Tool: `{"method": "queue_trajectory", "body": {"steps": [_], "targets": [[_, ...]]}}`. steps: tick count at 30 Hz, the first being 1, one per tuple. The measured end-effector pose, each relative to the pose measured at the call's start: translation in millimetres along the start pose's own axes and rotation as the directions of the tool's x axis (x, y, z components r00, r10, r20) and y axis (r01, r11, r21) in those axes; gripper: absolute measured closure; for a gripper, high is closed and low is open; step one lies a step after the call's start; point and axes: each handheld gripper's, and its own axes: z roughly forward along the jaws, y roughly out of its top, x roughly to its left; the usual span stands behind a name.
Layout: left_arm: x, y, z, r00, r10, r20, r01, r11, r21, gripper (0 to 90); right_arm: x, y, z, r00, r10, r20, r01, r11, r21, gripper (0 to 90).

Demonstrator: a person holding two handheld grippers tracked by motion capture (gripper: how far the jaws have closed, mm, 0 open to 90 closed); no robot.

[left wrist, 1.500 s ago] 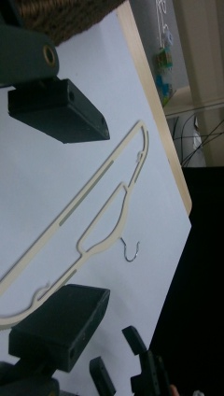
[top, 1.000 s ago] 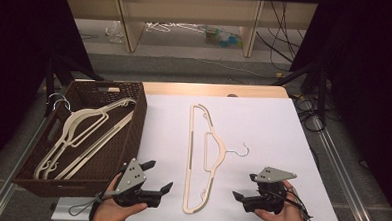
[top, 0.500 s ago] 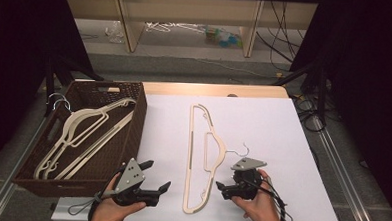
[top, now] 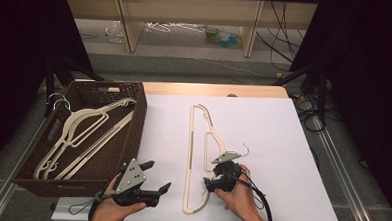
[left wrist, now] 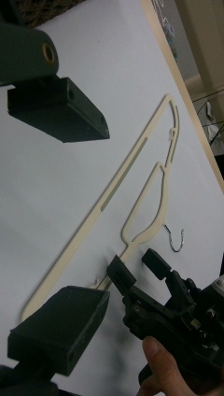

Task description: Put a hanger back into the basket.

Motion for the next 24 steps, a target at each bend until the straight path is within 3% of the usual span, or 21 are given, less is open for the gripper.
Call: {"method": "queue_trajectory", "body": {"steps": [1,2,3,8,9,11,12,13,14,15,16,21,23,24], "targets": [[0.0,0.0,0.0,1.0,0.003,0.001,-0.003,1.0,0.0,18.7,0.8,0.3,0.6,0.9999,0.008,0.006,-0.008,1.0,-0.006,24.9],[0.1,-0.2,0.4,1.0,0.002,0.002,-0.002,1.0,-0.004,18.7,0.9,0.5,0.3,0.9997,-0.022,0.01,0.022,1.0,0.007,25.3],[0.4,-0.2,0.6,1.0,0.006,0.008,-0.006,1.0,-0.003,18.7,0.9,0.5,0.3,0.9997,-0.022,0.01,0.022,1.0,0.007,25.3],[0.2,-0.3,0.3,0.9999,0.011,0.008,-0.011,0.9999,-0.001,18.8,0.1,1.6,-2.7,0.9994,-0.032,-0.01,0.032,0.999,0.025,34.3],[0.2,-0.1,-0.6,0.9999,0.016,0.003,-0.016,0.9999,0.004,18.8,-3.7,2.2,-6.2,0.9979,-0.057,-0.03,0.059,0.997,0.057,40.3],[0.1,-0.3,-0.7,0.9999,0.014,0.003,-0.014,0.9999,0.004,18.9,-5.9,2.1,-7.9,0.9976,-0.057,-0.039,0.059,0.996,0.066,44.4],[0.0,-0.7,-0.9,0.9999,0.015,0.005,-0.015,0.9999,0.007,18.9,-12.9,1.5,-13.0,0.9969,-0.055,-0.056,0.06,0.994,0.095,55.9],[0.0,-0.7,-0.9,0.9999,0.015,0.005,-0.015,0.9999,0.007,19.0,-12.9,1.5,-13.0,0.9969,-0.055,-0.056,0.06,0.994,0.095,55.9],[0.1,-1.0,-0.9,0.9998,0.019,0.004,-0.019,0.9998,0.009,19.0,-22.9,-1.3,-17.1,0.9966,-0.036,-0.074,0.044,0.993,0.11,64.5],[-0.1,-1.4,-0.2,0.9999,0.014,0.009,-0.014,0.9999,0.004,19.0,-22.9,-1.3,-17.1,0.9966,-0.036,-0.074,0.044,0.993,0.11,64.5],[-0.6,-1.1,-0.4,0.9998,0.016,0.009,-0.016,0.9999,0.006,19.0,-32.7,-4.3,-21.2,0.9953,-0.001,-0.097,0.013,0.992,0.125,67.0],[-1.6,-1.3,0.8,0.9998,0.018,0.012,-0.018,0.9998,0.007,19.3,-43.0,-6.8,-25.1,0.9906,0.058,-0.124,-0.037,0.987,0.158,68.3],[-2.3,-1.3,1.3,0.9998,0.013,0.013,-0.013,0.9999,0.009,19.5,-44.0,-6.7,-25.3,0.9901,0.06,-0.126,-0.04,0.986,0.161,68.0],[-1.4,-1.0,1.1,0.9993,0.035,0.015,-0.035,0.9993,0.011,19.6,-42.9,-6.6,-25.8,0.991,0.066,-0.117,-0.045,0.985,0.168,65.6]]}}
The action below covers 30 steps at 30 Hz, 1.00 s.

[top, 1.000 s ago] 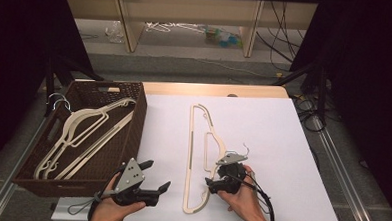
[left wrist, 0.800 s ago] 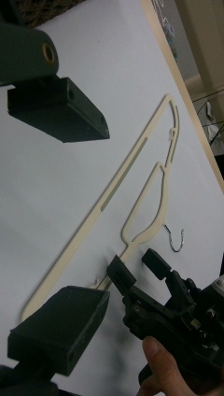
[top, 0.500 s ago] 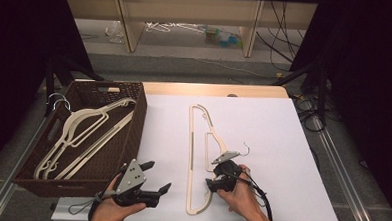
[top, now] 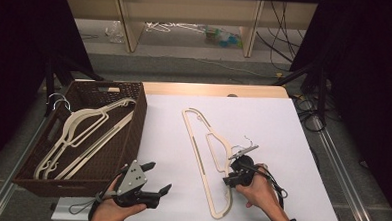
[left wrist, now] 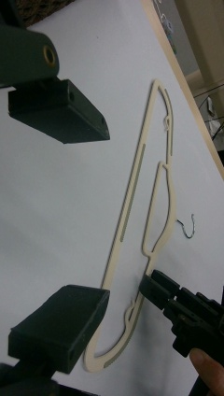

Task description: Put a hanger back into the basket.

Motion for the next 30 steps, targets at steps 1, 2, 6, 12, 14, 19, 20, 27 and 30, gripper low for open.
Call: {"method": "queue_trajectory", "body": {"steps": [1,2,6,12,14,19,20,27,30], "targets": [[-0.4,-0.2,0.3,1.0,-0.004,0.0,0.004,1.0,0.001,19.7,3.4,1.0,-0.3,0.9999,0.008,0.007,-0.008,1.0,0.022,62.4],[-0.4,-0.2,0.3,1.0,-0.004,0.0,0.004,1.0,0.001,19.8,3.4,1.0,-0.3,0.9999,0.008,0.007,-0.008,1.0,0.022,62.4],[-1.4,-0.8,1.3,1.0,-0.005,0.003,0.005,1.0,0.007,20.0,6.8,3.8,0.9,0.9993,-0.013,0.035,0.012,0.999,0.044,65.4],[-1.6,-1.3,1.2,1.0,-0.004,0.003,0.004,0.9999,0.01,20.7,7.2,5.3,0.6,0.9958,-0.084,0.035,0.081,0.994,0.075,67.0],[0.3,-1.3,0.2,0.9999,0.011,-0.002,-0.011,0.9999,0.012,20.9,5.8,5.0,-0.1,0.9951,-0.094,0.03,0.092,0.993,0.076,68.5],[0.5,-1.5,0.4,1.0,-0.004,0.004,0.004,1.0,0.006,21.4,0.0,2.6,-4.0,0.9922,-0.124,0.013,0.122,0.988,0.092,75.6],[0.5,-1.5,0.5,1.0,-0.003,0.005,0.003,1.0,0.007,21.4,-2.0,1.3,-5.1,0.9929,-0.119,0.008,0.118,0.989,0.092,77.2],[0.4,-1.3,0.8,1.0,-0.003,0.002,0.003,0.9999,0.01,21.8,-11.3,-3.0,-10.6,0.9786,-0.204,-0.027,0.206,0.972,0.111,79.3],[1.8,-1.7,1.4,1.0,0.008,-0.001,-0.008,0.9999,0.012,21.7,-15.2,-6.1,-13.2,0.9745,-0.22,-0.043,0.224,0.967,0.123,79.2]]}}
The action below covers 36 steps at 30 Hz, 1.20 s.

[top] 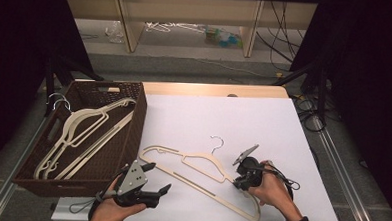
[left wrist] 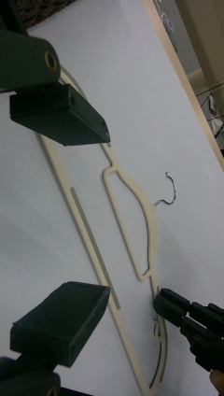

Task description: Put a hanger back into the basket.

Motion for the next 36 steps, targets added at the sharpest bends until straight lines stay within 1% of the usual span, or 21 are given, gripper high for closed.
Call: {"method": "queue_trajectory", "body": {"steps": [4,5,8,9,11,12,13,15,17,20,21,22,24,25,26,30,31,32,34,35,36], "targets": [[-0.6,0.0,0.9,1.0,-0.003,0.002,0.003,1.0,0.005,21.8,-0.3,-0.1,0.4,1.0,0.009,-0.003,-0.009,1.0,-0.003,78.5],[-1.5,-0.3,1.5,0.9999,-0.012,0.003,0.012,0.9999,0.006,21.7,-0.1,0.4,0.6,0.9998,0.022,-0.002,-0.022,1.0,-0.002,77.2],[-1.2,-0.1,2.9,1.0,0.004,0.005,-0.004,0.9999,0.013,21.8,2.8,2.0,1.5,0.9994,0.035,0.005,-0.035,0.999,0.003,73.6],[-1.5,-0.1,3.5,1.0,0.004,0.006,-0.004,0.9999,0.014,21.8,4.4,4.7,2.1,0.9988,0.045,0.017,-0.046,0.999,0.021,73.7],[-2.6,-0.4,5.3,1.0,-0.003,0.008,0.003,0.9999,0.014,21.8,5.6,6.8,2.7,0.9989,0.039,0.026,-0.04,0.999,0.035,74.0],[-2.8,-0.5,5.5,1.0,-0.002,0.008,0.002,0.9999,0.016,21.9,7.9,10.3,3.5,0.9984,0.027,0.049,-0.03,0.998,0.059,74.1],[-2.3,-0.2,5.5,0.9999,0.014,0.006,-0.014,0.9997,0.018,21.9,10.2,11.6,3.9,0.9976,0.032,0.061,-0.036,0.997,0.071,74.3],[-3.1,-0.3,5.7,1.0,0.003,0.009,-0.004,0.9998,0.018,21.9,10.9,12.0,4.3,0.9974,0.029,0.065,-0.034,0.997,0.075,74.5],[-2.5,0.0,5.3,0.9999,0.008,0.009,-0.008,0.9998,0.02,21.9,11.4,11.3,3.8,0.9968,0.027,0.076,-0.032,0.997,0.073,79.1],[-2.2,-0.1,5.4,0.9999,0.01,0.008,-0.01,0.9997,0.021,22.0,10.4,11.4,3.4,0.9973,0.016,0.072,-0.021,0.997,0.072,79.6],[-1.3,0.1,5.6,0.9998,0.021,0.006,-0.021,0.9995,0.022,22.0,10.4,11.4,3.4,0.9973,0.016,0.072,-0.021,0.997,0.072,79.6],[-0.8,0.4,7.3,0.9999,0.013,0.008,-0.013,0.9996,0.023,21.9,10.8,11.3,2.9,0.9974,0.001,0.072,-0.006,0.998,0.069,79.6],[0.4,1.4,8.5,0.9998,0.018,0.009,-0.018,0.9996,0.022,22.0,10.6,11.3,2.4,0.9975,0.0,0.07,-0.005,0.998,0.068,79.6],[1.5,3.1,12.3,0.9999,0.004,0.013,-0.004,0.9998,0.02,21.9,9.0,11.0,1.3,0.9972,-0.017,0.073,0.012,0.998,0.063,79.6],[1.5,3.1,12.3,0.9999,0.004,0.013,-0.004,0.9998,0.02,21.9,9.0,11.0,1.3,0.9972,-0.017,0.073,0.012,0.998,0.063,79.6],[5.9,8.7,26.8,0.9996,0.019,0.021,-0.02,0.9988,0.044,21.8,9.1,8.7,-3.2,0.9971,-0.035,0.067,0.03,0.997,0.066,79.6],[6.2,9.8,31.4,0.9997,0.01,0.024,-0.011,0.9985,0.054,21.8,9.1,8.0,-4.8,0.9967,-0.046,0.068,0.041,0.997,0.064,79.6],[7.6,11.7,35.9,0.9994,0.023,0.026,-0.025,0.9972,0.071,22.5,11.3,6.5,-8.7,0.9955,-0.058,0.075,0.053,0.996,0.068,79.6],[7.5,15.1,48.7,0.9992,0.006,0.04,-0.009,0.9966,0.082,23.2,12.9,4.9,-12.3,0.995,-0.067,0.073,0.062,0.996,0.07,79.6],[7.5,17.1,54.2,0.9992,0.017,0.036,-0.02,0.9956,0.091,23.2,12.9,4.9,-12.3,0.995,-0.067,0.073,0.062,0.996,0.07,79.6],[7.0,18.4,60.6,0.9992,0.013,0.039,-0.017,0.9954,0.094,23.9,12.9,3.9,-13.5,0.9952,-0.07,0.069,0.066,0.996,0.065,79.6]]}}
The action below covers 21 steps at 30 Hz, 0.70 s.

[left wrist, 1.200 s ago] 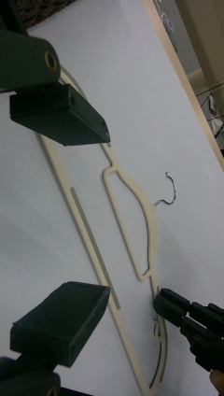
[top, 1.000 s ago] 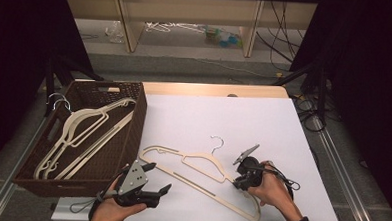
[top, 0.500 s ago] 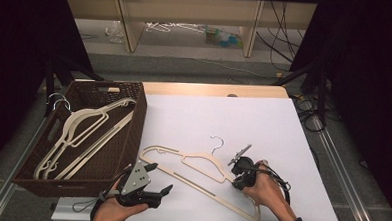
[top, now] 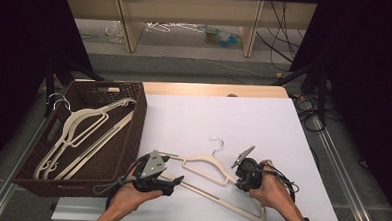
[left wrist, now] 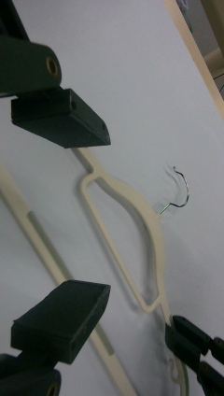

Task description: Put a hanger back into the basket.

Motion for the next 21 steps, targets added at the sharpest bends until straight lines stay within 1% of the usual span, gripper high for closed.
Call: {"method": "queue_trajectory", "body": {"steps": [2,3,4,5,6,7,8,9,11,12,13,15,16,18,19,20,21], "targets": [[0.9,3.5,10.8,0.9999,0.007,0.011,-0.007,0.9998,0.021,25.5,1.8,-2.3,-3.0,1.0,-0.004,0.003,0.004,1.0,-0.004,79.6],[1.9,6.0,21.2,0.9999,0.014,0.005,-0.014,0.9993,0.035,25.8,2.9,-4.3,-6.8,0.9998,-0.018,0.006,0.018,1.0,-0.008,79.6],[1.9,6.0,21.2,0.9999,0.014,0.005,-0.014,0.9993,0.035,26.4,2.9,-4.3,-6.8,0.9998,-0.018,0.006,0.018,1.0,-0.008,79.6],[2.7,6.6,26.7,0.9998,0.017,0.01,-0.017,0.9992,0.036,26.4,3.6,-5.2,-8.9,0.9998,-0.02,0.007,0.02,1.0,-0.006,79.6],[4.0,7.5,32.1,0.9996,0.022,0.014,-0.023,0.9985,0.051,27.5,4.3,-6.0,-10.4,0.9997,-0.021,0.009,0.021,1.0,-0.011,79.6],[5.2,7.7,37.6,0.9996,0.028,0.009,-0.029,0.9981,0.055,28.0,4.6,-6.8,-12.1,0.9996,-0.025,0.009,0.025,1.0,-0.011,79.6],[8.0,8.6,47.5,0.9996,0.027,0.008,-0.028,0.997,0.072,27.9,5.1,-8.1,-15.0,0.9995,-0.03,0.012,0.03,0.999,-0.018,79.6],[8.0,8.6,47.5,0.9996,0.027,0.008,-0.028,0.997,0.072,28.0,5.7,-8.6,-16.5,0.9993,-0.035,0.012,0.036,0.999,-0.016,79.6],[10.1,10.9,55.3,0.9992,0.039,0.011,-0.04,0.9956,0.085,28.1,6.7,-8.9,-17.7,0.9992,-0.037,0.017,0.037,0.999,-0.016,79.6],[10.6,12.2,58.9,0.9991,0.036,0.022,-0.038,0.9951,0.091,28.2,7.3,-9.1,-19.0,0.9987,-0.048,0.02,0.048,0.999,-0.016,79.6],[10.7,12.9,62.4,0.9988,0.04,0.028,-0.042,0.9947,0.093,28.2,8.6,-9.3,-20.4,0.9988,-0.044,0.019,0.044,0.999,-0.011,79.6],[9.1,13.4,69.2,0.9989,0.0,0.047,-0.005,0.9939,0.11,27.7,10.0,-9.3,-22.3,0.9985,-0.05,0.021,0.05,0.999,-0.018,79.6],[8.8,13.6,72.1,0.9989,0.002,0.047,-0.008,0.9918,0.127,27.1,10.4,-9.4,-22.9,0.9982,-0.057,0.019,0.057,0.998,-0.015,79.6],[7.4,14.7,77.0,0.9987,0.028,0.042,-0.034,0.9891,0.143,26.7,12.5,-9.9,-24.8,0.9981,-0.059,0.019,0.059,0.998,-0.018,79.6],[7.0,15.2,79.0,0.9988,0.029,0.039,-0.035,0.9886,0.147,26.8,12.9,-10.2,-25.6,0.9978,-0.063,0.017,0.064,0.998,-0.019,79.6],[6.3,15.6,80.7,0.9984,0.03,0.049,-0.036,0.989,0.143,27.4,13.6,-10.3,-26.6,0.9976,-0.067,0.019,0.067,0.998,-0.019,79.6],[5.8,16.2,82.0,0.9986,0.031,0.043,-0.037,0.9881,0.149,27.8,14.1,-10.6,-27.5,0.9976,-0.066,0.021,0.066,0.998,-0.022,79.6]]}}
